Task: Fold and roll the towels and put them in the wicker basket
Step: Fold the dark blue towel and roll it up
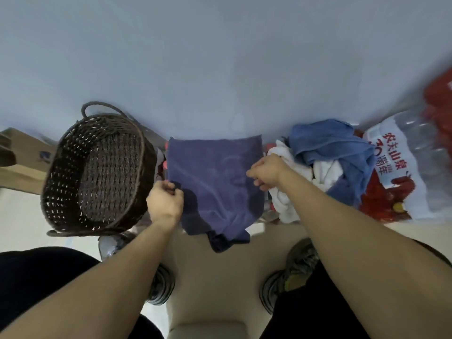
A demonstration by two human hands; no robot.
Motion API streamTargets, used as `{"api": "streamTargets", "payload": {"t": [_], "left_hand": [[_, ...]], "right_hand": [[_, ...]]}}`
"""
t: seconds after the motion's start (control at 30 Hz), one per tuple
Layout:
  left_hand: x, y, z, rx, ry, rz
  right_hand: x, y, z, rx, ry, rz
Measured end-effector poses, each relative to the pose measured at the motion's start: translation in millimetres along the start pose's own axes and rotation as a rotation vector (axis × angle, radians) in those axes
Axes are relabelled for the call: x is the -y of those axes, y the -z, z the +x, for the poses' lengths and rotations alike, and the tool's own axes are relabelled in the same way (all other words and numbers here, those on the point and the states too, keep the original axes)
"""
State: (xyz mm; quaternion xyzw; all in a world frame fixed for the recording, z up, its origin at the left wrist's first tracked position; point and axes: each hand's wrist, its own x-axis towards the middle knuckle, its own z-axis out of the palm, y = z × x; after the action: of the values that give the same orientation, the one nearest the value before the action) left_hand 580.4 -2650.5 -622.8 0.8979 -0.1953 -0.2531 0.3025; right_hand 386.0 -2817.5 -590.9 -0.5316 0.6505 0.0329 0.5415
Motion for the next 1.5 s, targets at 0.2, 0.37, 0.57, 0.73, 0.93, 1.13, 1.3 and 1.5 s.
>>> {"api": "streamTargets", "payload": {"t": [0.2,0.37,0.57,0.73,0.93,1.13,1.3,1.5], "left_hand": [[39,-2,-28,0.030,0.210,0.134],[34,-10,-26,0.103,0.348,0.062],[33,-10,-24,0.058,0.351,-0.101],[32,-4,-18,-0.026,0.329,-0.159],[44,5,-11,-0.028,0.338,-0.082],[45,11,-10,0.060,0.346,0.026],[43,9,-13,0.046,0.168,-0.058],[34,10,-7,0.143,0.161,-0.199]], "right_hand": [[-74,-43,-40,-0.198,-0.124,-0.265],[-89,-64,-51,-0.325,-0.027,-0.158],[-84,-67,-42,-0.341,-0.002,-0.047],[-86,-59,-36,-0.409,-0.103,0.052],[-101,-51,-30,-0.468,-0.193,0.086],[-97,-52,-27,-0.530,-0.225,0.119],[-62,-67,-44,-0.713,0.026,0.254],[-15,-128,-78,0.094,0.353,-0.021]]}}
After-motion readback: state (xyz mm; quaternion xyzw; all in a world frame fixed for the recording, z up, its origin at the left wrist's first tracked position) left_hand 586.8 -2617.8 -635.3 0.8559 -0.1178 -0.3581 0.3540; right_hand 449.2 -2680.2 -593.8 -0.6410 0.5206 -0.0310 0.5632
